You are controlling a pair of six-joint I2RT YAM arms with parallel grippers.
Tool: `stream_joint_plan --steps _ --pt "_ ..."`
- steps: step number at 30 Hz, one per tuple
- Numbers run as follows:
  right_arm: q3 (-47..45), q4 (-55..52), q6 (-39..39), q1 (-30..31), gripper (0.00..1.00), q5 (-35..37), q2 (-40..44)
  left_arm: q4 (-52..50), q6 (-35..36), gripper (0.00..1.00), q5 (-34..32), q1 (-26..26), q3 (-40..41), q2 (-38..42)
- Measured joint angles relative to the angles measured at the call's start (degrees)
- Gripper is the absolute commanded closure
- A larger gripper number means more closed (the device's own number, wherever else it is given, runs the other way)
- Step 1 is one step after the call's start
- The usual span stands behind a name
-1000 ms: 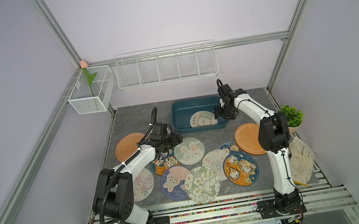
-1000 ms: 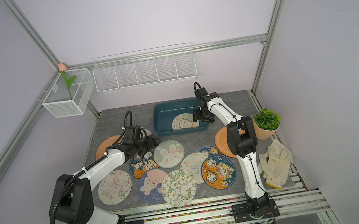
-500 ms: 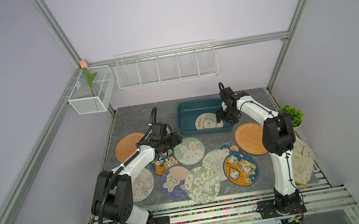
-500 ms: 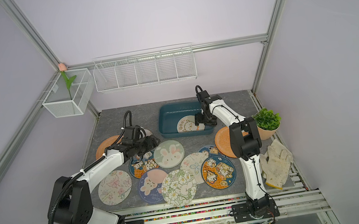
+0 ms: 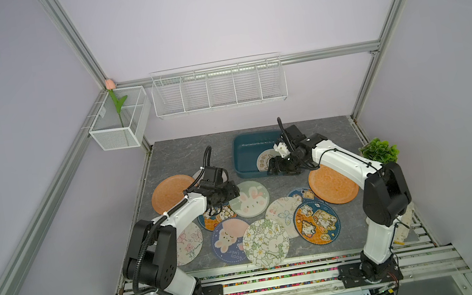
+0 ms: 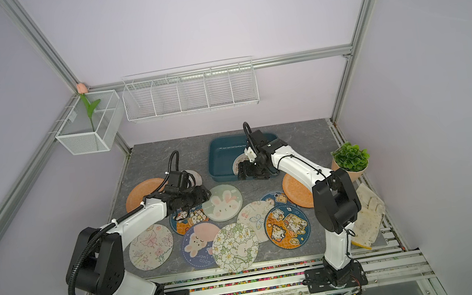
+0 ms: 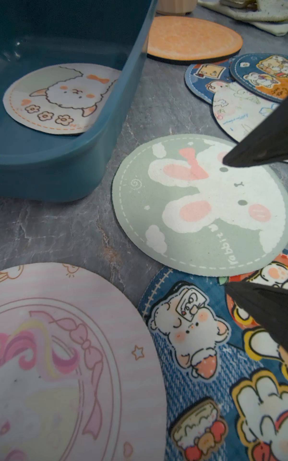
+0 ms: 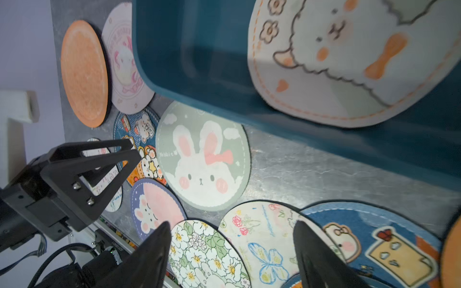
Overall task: Put the coasters into the storage box
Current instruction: Move the storage box to the center of the board, then pick up the coaster from the center of the board.
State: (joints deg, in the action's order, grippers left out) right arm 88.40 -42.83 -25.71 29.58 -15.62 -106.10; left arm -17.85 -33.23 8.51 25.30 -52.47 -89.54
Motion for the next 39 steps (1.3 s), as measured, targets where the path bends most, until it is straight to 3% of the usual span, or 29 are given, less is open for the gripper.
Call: stream_joint_plan --steps 11,39 --pt "-3.8 6.4 -0.9 7.5 0.25 1.0 -3.5 2.1 0.2 0.35 -0.4 1.1 3.3 -2.3" --pt "-3.2 8.9 0.0 8.4 0.35 6.2 -12.4 7.2 0.8 0.44 -0.7 1.1 4.1 -5.4"
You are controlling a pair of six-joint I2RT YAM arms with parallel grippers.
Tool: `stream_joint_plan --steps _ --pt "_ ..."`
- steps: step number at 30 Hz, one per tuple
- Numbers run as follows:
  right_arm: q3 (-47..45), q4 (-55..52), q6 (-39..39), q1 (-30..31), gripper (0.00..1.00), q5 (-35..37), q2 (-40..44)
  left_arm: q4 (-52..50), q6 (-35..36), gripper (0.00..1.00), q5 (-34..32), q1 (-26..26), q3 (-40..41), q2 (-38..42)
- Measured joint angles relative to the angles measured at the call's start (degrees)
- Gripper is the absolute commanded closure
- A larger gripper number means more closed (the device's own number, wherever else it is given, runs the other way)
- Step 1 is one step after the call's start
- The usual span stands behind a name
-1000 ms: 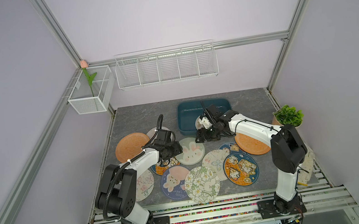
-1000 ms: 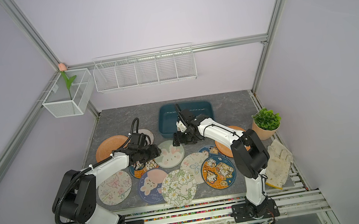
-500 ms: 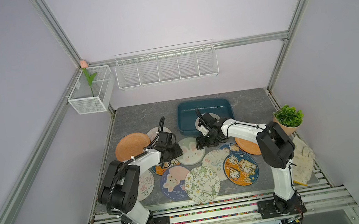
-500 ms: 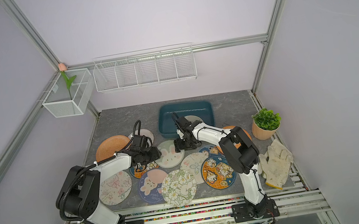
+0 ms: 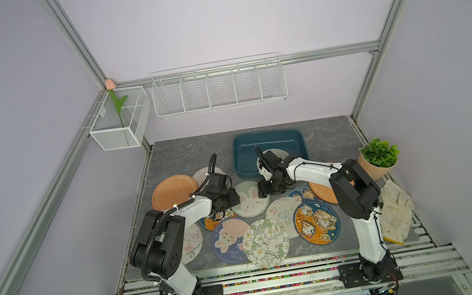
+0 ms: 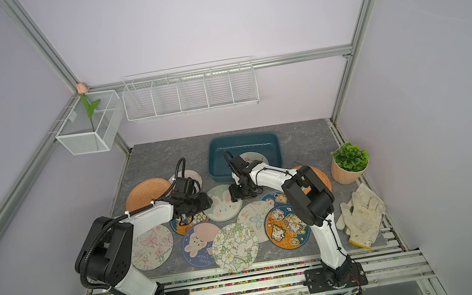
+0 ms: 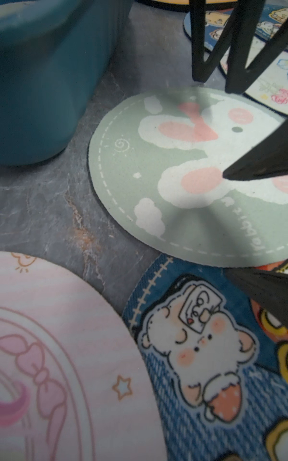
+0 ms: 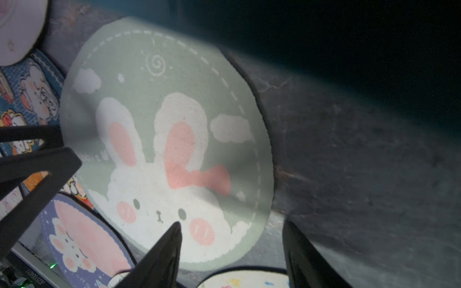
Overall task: Put the coasters into the storage box
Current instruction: Pick up the coaster from the center of the board.
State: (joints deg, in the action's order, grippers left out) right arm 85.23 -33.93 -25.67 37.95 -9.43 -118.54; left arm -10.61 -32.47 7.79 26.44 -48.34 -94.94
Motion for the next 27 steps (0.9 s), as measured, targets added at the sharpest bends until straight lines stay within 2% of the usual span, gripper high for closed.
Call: stream_joint_plan --steps 7,16,27 --pt "0.4 0.4 0.0 0.3 0.38 0.0 -0.4 0.3 0.0 0.49 0.0 0.0 -0.1 -0.3" --pt "0.9 0.3 0.0 0.5 0.44 -0.7 -0.7 0.5 0.0 0.49 0.0 0.0 -0.1 -0.4" --pt "1.9 0.0 0.0 1.0 0.43 0.5 -1.5 0.7 0.0 0.5 0.2 0.0 -0.1 -0.5"
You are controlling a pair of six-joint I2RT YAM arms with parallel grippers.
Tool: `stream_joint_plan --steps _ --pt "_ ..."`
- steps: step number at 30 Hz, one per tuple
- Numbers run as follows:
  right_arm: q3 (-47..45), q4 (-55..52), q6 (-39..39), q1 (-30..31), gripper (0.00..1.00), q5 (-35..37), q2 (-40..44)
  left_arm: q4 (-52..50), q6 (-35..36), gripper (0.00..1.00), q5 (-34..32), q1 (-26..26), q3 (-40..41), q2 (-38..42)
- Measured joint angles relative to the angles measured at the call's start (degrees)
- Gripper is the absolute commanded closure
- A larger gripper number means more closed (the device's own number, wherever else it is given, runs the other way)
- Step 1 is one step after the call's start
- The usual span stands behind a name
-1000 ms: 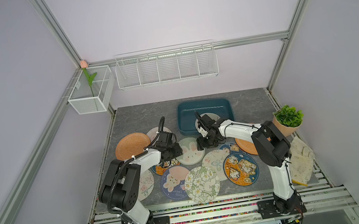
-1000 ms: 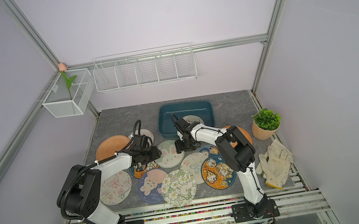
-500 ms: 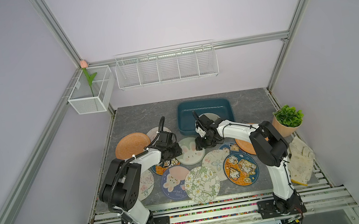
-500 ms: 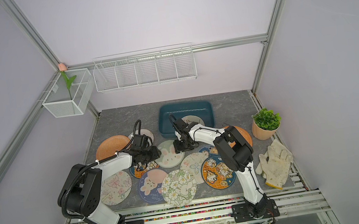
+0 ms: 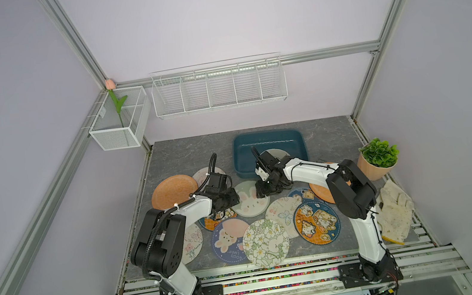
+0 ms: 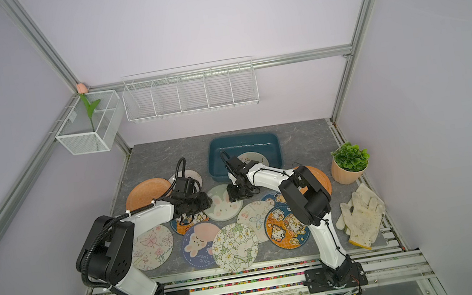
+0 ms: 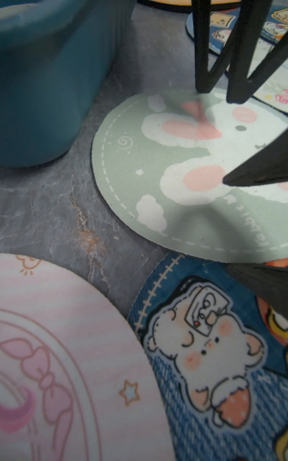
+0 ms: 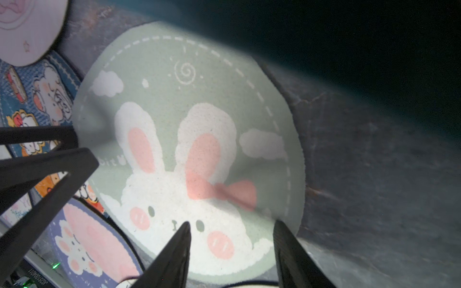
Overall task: Put the coasters into the storage box
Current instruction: Pick up the coaster from the center of the board.
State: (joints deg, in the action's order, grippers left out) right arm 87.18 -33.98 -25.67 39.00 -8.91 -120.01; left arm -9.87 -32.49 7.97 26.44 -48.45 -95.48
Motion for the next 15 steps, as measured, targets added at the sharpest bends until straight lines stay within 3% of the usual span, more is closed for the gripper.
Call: stream_joint_plan --steps 15 --pt "0.3 -2.4 0.2 0.2 0.39 5.6 0.0 0.3 0.0 0.5 0.0 0.1 0.0 -0.1"
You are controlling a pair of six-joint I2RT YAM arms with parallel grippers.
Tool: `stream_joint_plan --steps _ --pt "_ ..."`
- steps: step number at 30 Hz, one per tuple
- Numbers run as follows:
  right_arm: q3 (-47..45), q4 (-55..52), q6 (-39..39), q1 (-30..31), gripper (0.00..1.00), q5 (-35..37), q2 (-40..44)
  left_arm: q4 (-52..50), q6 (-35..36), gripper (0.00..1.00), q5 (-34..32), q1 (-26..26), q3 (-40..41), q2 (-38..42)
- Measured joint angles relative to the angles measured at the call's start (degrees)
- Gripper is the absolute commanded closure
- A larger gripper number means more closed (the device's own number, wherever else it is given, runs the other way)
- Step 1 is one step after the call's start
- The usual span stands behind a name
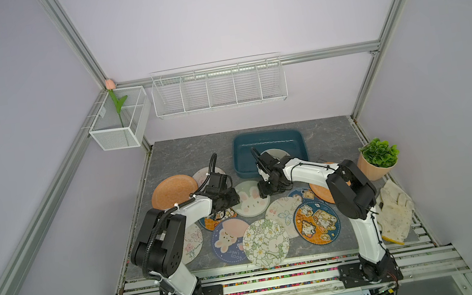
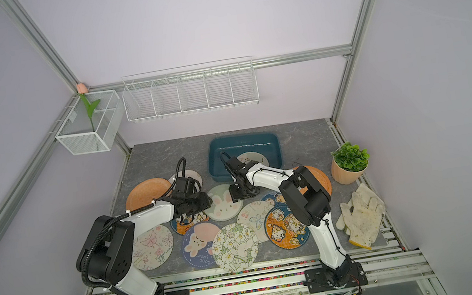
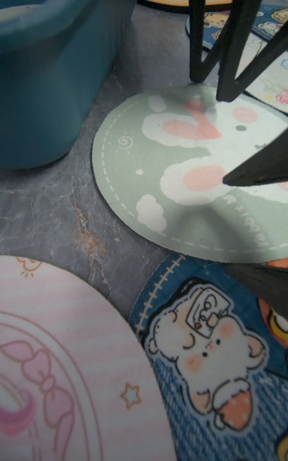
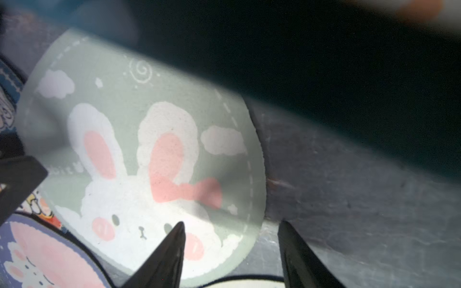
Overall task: Put the coasters into the storage box
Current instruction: Pick up the coaster from the center of the board.
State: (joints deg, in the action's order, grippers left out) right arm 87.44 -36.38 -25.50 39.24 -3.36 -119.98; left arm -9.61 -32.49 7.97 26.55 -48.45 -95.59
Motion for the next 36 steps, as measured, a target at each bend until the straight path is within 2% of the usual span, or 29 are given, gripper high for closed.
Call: stream_joint_plan --steps 14,19,27,36 --pt "0.0 1.4 -0.6 0.2 0.46 -3.5 -0.2 1.0 -0.1 0.51 0.7 0.9 -0.6 -0.9" --pt "0.0 1.5 -0.6 0.2 0.47 -3.6 -0.2 1.2 -0.5 0.62 0.7 1.2 -0.6 -1.0" --pt "0.0 1.7 -0.6 0.2 0.4 -4.0 -0.2 -0.4 -1.4 0.99 1.2 1.9 -0.7 -0.9" --pt "-1.4 1.2 -1.3 -0.1 0.25 -6.5 2.1 -6.2 -1.1 1.0 1.3 1.9 -3.9 6.3"
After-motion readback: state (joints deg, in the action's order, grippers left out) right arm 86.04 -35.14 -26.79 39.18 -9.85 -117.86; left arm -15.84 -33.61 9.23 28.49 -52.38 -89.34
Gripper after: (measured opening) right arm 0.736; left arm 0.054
